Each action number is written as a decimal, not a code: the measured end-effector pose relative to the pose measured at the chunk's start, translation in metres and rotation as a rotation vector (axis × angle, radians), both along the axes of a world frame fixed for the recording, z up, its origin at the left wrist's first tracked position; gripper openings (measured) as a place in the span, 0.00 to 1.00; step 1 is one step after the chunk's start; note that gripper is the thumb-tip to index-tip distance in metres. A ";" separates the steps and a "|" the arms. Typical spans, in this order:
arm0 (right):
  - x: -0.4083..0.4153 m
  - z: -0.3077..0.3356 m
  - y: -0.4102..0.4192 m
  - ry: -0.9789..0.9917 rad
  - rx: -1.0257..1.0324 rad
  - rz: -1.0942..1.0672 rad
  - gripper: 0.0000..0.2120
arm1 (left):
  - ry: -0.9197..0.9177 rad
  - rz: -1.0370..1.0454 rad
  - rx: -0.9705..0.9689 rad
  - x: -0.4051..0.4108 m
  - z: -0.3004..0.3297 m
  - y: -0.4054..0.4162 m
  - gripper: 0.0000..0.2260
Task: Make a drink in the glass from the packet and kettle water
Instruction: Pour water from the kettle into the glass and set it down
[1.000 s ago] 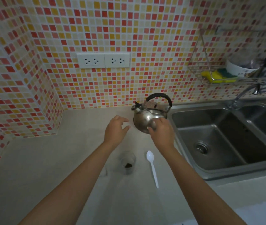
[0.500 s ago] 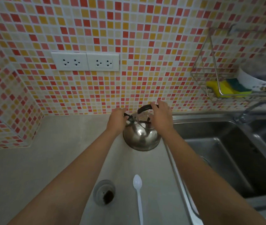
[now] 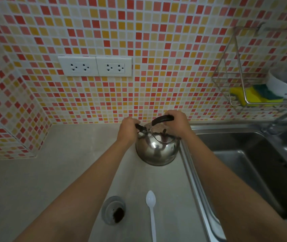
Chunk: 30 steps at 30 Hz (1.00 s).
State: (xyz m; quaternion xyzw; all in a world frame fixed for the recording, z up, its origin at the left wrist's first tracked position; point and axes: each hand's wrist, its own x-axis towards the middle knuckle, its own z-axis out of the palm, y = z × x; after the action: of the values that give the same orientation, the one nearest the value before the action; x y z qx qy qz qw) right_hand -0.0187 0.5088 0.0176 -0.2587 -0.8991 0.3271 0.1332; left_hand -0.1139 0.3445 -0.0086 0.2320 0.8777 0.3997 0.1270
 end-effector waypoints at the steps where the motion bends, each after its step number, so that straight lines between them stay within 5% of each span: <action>1: 0.003 0.001 -0.001 0.009 -0.016 0.007 0.08 | 0.007 -0.010 0.002 0.000 0.000 -0.002 0.17; 16: 0.069 0.077 -0.046 0.130 0.018 0.102 0.10 | 0.052 -0.114 0.348 0.040 0.050 -0.076 0.10; 30: 0.155 0.106 -0.117 0.059 0.038 0.218 0.17 | 0.087 -0.298 0.331 0.113 0.064 -0.154 0.12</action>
State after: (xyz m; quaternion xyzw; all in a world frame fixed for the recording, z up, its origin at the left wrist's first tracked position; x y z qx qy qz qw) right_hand 0.1359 0.3923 0.1240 -0.1469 -0.9236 0.3300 0.1283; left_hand -0.0007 0.1909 0.0552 0.3935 0.7609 0.5047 0.1070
